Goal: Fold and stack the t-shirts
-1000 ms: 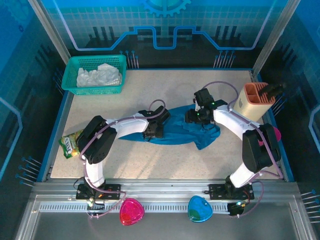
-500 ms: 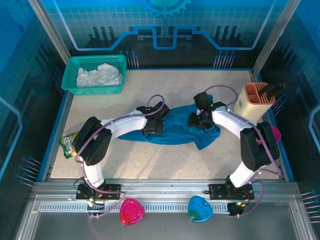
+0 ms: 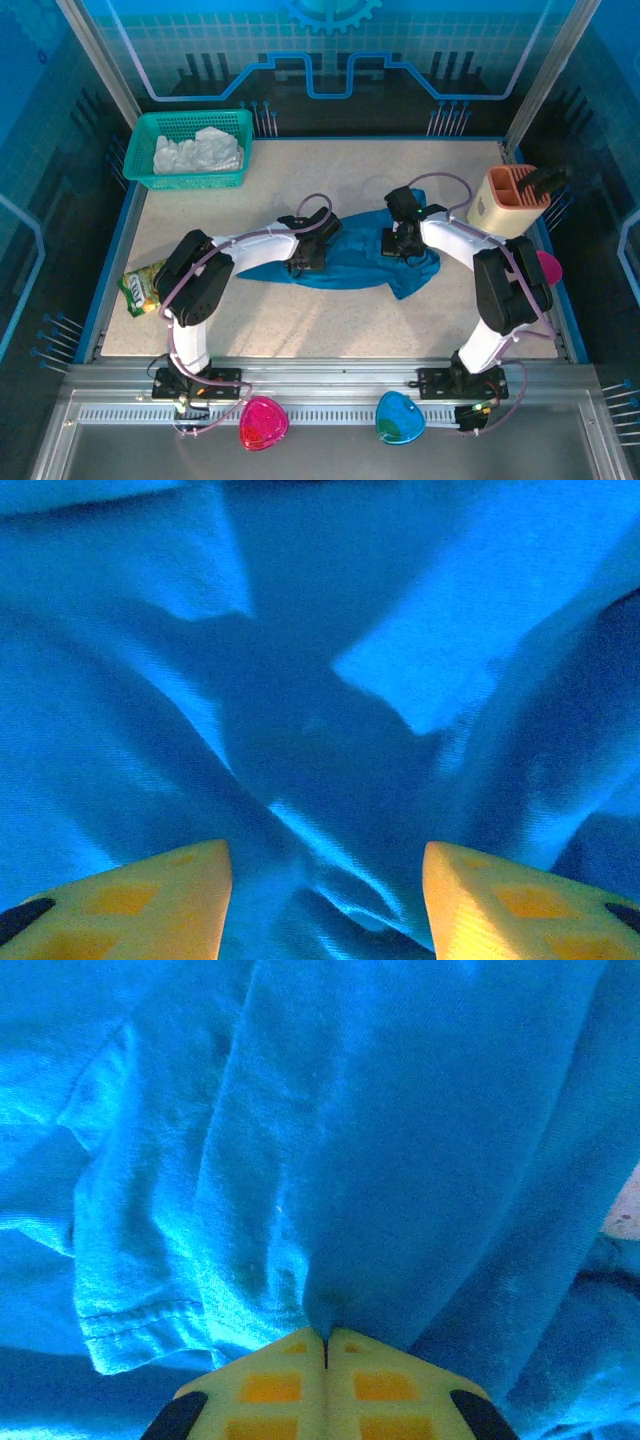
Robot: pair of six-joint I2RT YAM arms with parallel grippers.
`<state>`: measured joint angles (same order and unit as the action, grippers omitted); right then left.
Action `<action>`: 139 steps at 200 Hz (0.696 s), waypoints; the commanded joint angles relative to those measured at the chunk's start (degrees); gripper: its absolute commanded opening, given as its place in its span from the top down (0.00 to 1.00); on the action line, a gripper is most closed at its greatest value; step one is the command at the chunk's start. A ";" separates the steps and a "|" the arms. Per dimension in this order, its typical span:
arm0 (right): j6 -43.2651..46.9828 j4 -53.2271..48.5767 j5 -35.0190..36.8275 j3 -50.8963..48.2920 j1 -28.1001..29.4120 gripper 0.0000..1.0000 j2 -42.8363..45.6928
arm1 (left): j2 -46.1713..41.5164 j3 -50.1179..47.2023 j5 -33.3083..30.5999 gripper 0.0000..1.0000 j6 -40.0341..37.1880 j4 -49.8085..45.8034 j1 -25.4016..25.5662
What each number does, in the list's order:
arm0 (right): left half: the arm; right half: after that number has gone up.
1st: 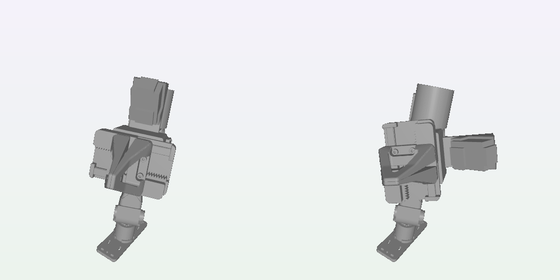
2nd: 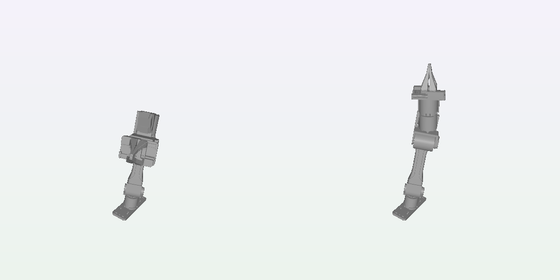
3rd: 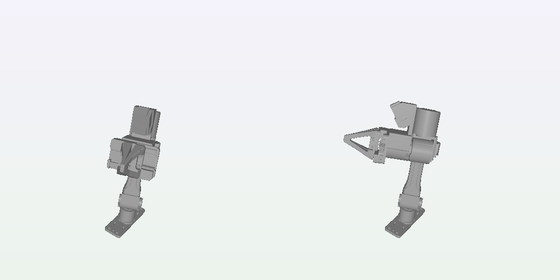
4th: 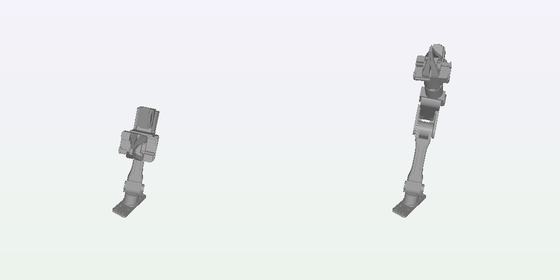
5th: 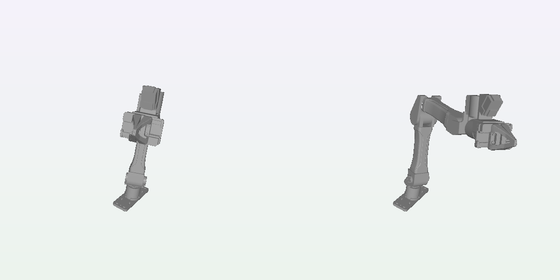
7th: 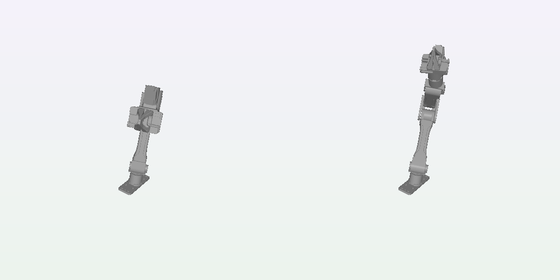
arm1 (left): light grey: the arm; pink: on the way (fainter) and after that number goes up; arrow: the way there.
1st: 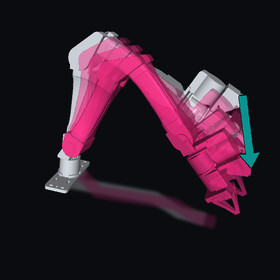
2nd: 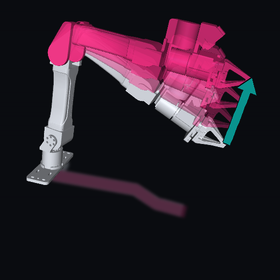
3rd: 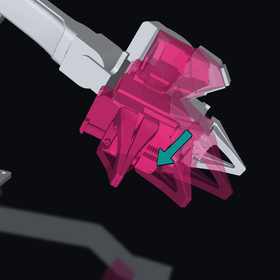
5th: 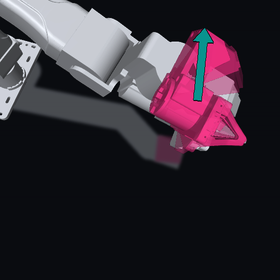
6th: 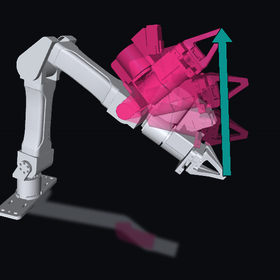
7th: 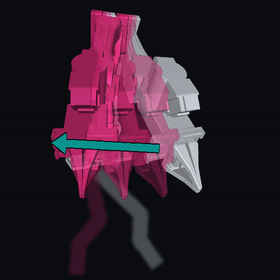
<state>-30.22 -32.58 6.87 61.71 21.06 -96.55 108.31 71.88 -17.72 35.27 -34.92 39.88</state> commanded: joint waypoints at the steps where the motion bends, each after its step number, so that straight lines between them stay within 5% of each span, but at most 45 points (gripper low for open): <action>1: 1.15 1.64 -0.79 1.09 0.40 1.00 3.93 | 0.68 -1.16 1.09 0.48 1.41 0.57 -0.12; 52: 0.95 8.47 -12.35 10.11 -3.40 1.00 1.48 | -0.20 -2.17 1.44 0.49 1.47 1.23 -0.08; 139: -7.26 13.24 -16.64 43.47 -7.17 1.00 -26.59 | -0.99 -3.30 1.77 0.51 1.83 1.70 0.72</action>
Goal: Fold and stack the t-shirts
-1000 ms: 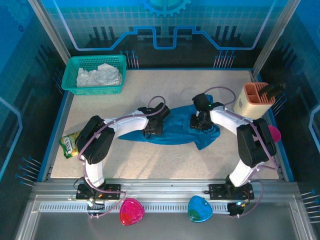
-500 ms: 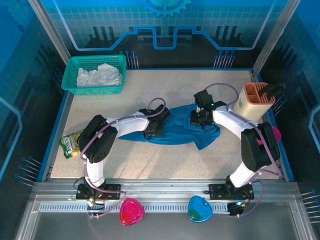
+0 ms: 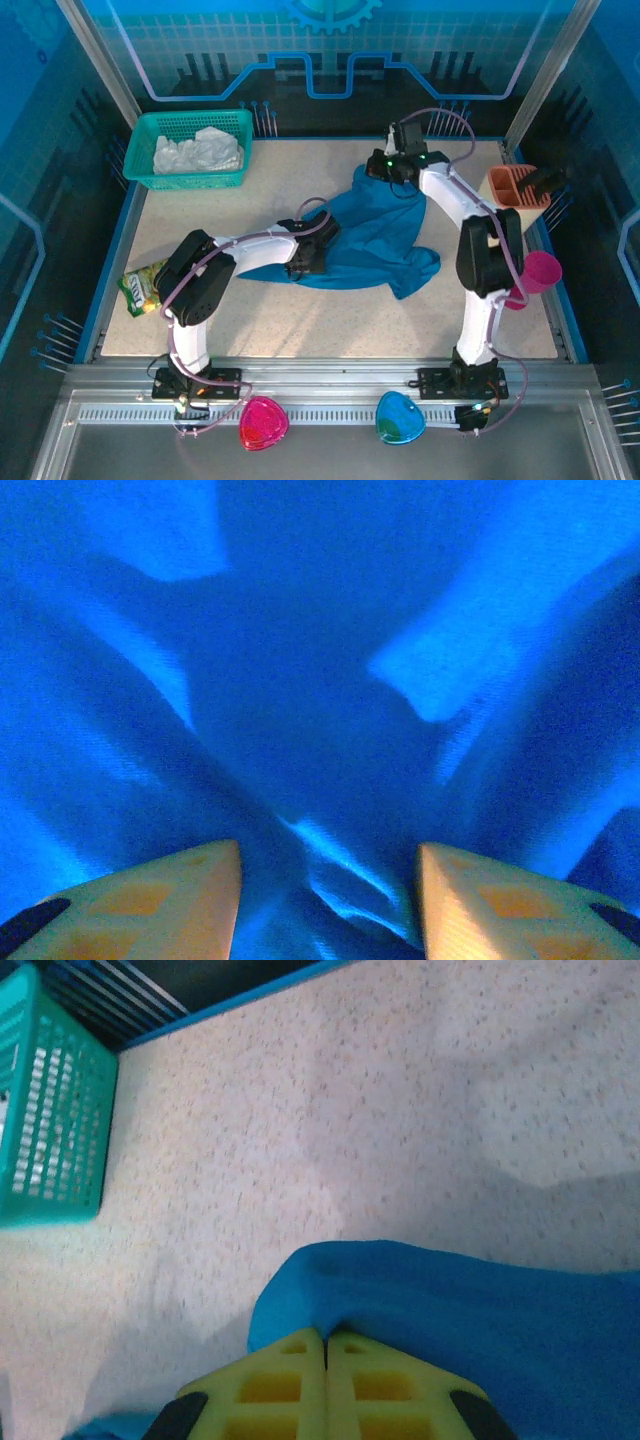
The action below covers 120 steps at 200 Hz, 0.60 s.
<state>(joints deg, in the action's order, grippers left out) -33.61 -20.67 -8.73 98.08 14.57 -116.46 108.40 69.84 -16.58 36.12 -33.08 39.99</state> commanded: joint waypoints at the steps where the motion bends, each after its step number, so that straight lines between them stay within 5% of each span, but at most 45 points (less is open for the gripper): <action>1: -3.98 1.33 -1.03 7.42 -0.68 1.00 -6.89 | -1.12 -1.28 0.65 0.51 0.97 -0.14 0.61; 83: -8.91 2.15 3.54 24.90 -0.33 1.00 -19.41 | -3.28 -1.11 -1.08 0.50 1.00 -1.11 1.67; 103: -9.13 0.87 7.96 25.44 -0.33 1.00 -18.99 | -4.16 -0.94 -1.68 0.42 0.80 -1.61 1.97; 120: -8.18 -0.07 9.70 24.87 -0.33 0.65 -17.77 | -5.55 -0.77 -2.71 0.29 0.35 -2.54 2.19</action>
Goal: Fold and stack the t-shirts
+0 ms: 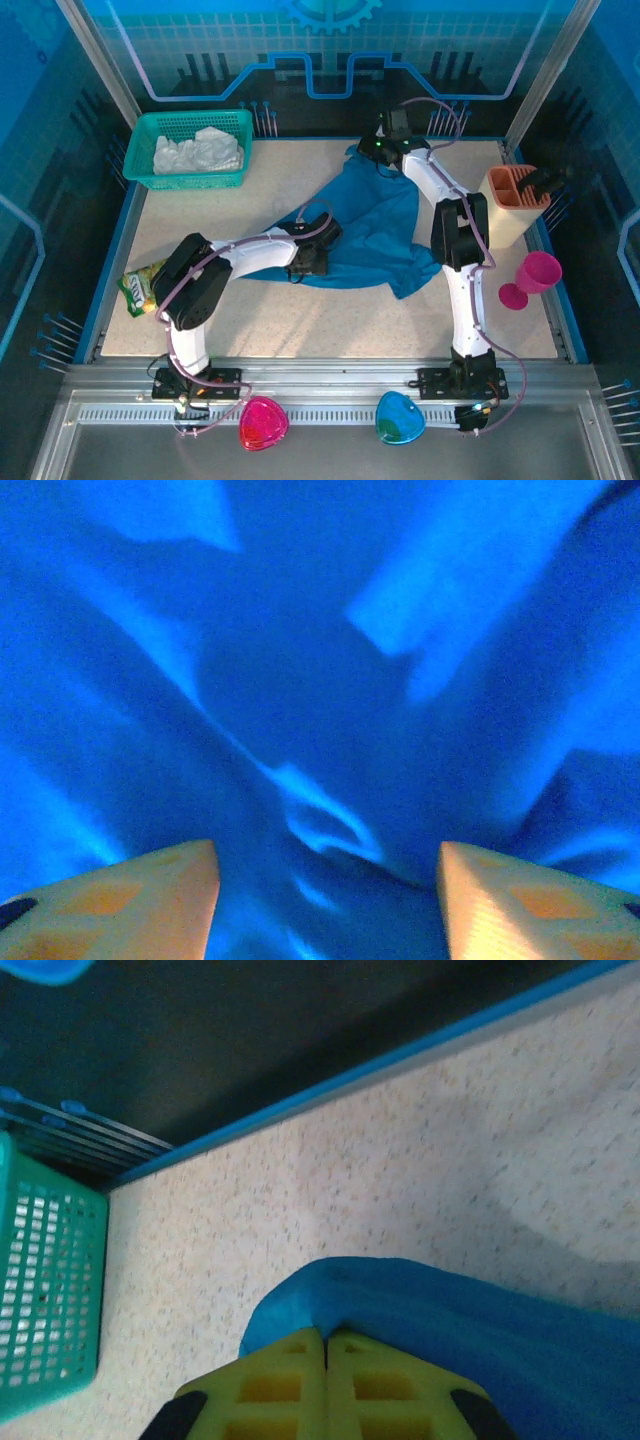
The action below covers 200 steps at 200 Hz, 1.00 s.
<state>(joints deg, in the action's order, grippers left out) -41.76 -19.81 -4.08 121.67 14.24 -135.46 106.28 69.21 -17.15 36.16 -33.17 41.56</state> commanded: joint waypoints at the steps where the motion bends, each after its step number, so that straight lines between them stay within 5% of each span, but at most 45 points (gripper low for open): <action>1: 0.03 -0.97 5.09 1.24 0.00 0.63 1.37 | -3.57 -0.13 -2.21 0.28 0.26 -2.53 0.58; 19: 2.43 -1.02 5.76 -2.17 0.14 0.45 5.14 | -6.22 0.13 -4.50 0.20 -0.20 -4.54 0.56; 47: 8.23 0.01 10.22 -14.63 1.04 0.37 15.75 | -10.23 1.61 -9.10 0.16 -1.46 -8.95 0.53; 91: 13.69 -3.53 21.21 -39.51 3.80 0.38 36.13 | -9.86 4.59 -9.83 0.16 -3.90 -11.80 -1.19; 127: 11.27 -9.12 21.69 -56.94 4.41 0.40 49.39 | -3.92 8.69 -6.47 0.16 -6.30 -9.11 -3.75; 200: 3.21 -11.14 16.96 -76.68 4.74 0.41 57.47 | 23.10 42.82 0.60 0.20 -13.39 -11.92 -5.81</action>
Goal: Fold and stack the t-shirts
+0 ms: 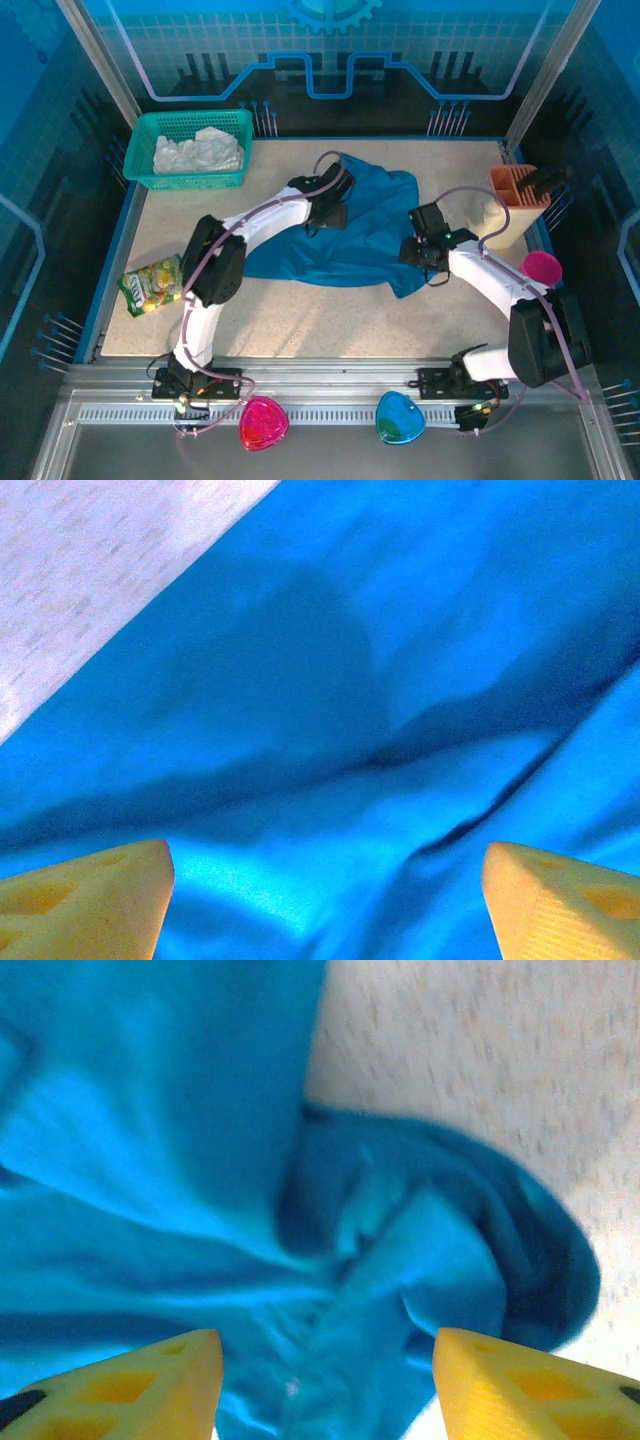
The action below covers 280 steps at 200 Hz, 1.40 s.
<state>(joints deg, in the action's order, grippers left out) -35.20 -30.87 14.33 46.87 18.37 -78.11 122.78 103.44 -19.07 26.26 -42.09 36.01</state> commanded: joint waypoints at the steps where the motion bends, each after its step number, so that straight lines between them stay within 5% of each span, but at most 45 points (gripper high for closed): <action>1: -3.41 0.02 -1.47 -1.92 0.61 0.41 0.00 | 6.95 9.05 2.45 0.20 -3.50 -3.09 -0.29; 57: -4.91 3.69 -1.81 -0.84 0.63 0.43 -10.41 | 25.51 31.90 4.23 0.27 -1.63 -10.45 -1.89; 87: -6.87 4.24 1.41 -1.94 1.31 0.66 -10.47 | 26.48 28.62 2.57 0.31 -1.24 -10.79 -1.84; 116: -8.30 2.97 4.04 -3.43 1.32 1.00 -5.65 | 23.75 20.34 2.05 0.64 0.10 -7.55 -1.93; 139: -8.65 0.51 5.86 -4.31 1.32 1.00 0.19 | 22.78 17.79 1.50 1.00 0.20 -6.47 -1.92; 178: -8.06 -7.01 5.77 -5.88 1.31 1.00 14.03 | 19.86 15.89 -1.14 1.00 -0.17 -5.55 -2.35; 219: -7.62 -14.83 -4.48 -9.48 1.32 1.00 26.50 | 17.69 15.08 -3.23 1.00 -0.48 -5.81 -3.28; 280: -3.41 -13.37 -26.73 -14.09 3.20 1.00 24.56 | 16.57 14.49 -5.73 1.00 -0.86 -6.73 -4.01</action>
<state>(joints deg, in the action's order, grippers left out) -41.50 -43.35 -0.54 33.41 19.70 -51.05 140.92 119.39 -22.39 25.93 -44.84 32.93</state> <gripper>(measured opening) 0.062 0.052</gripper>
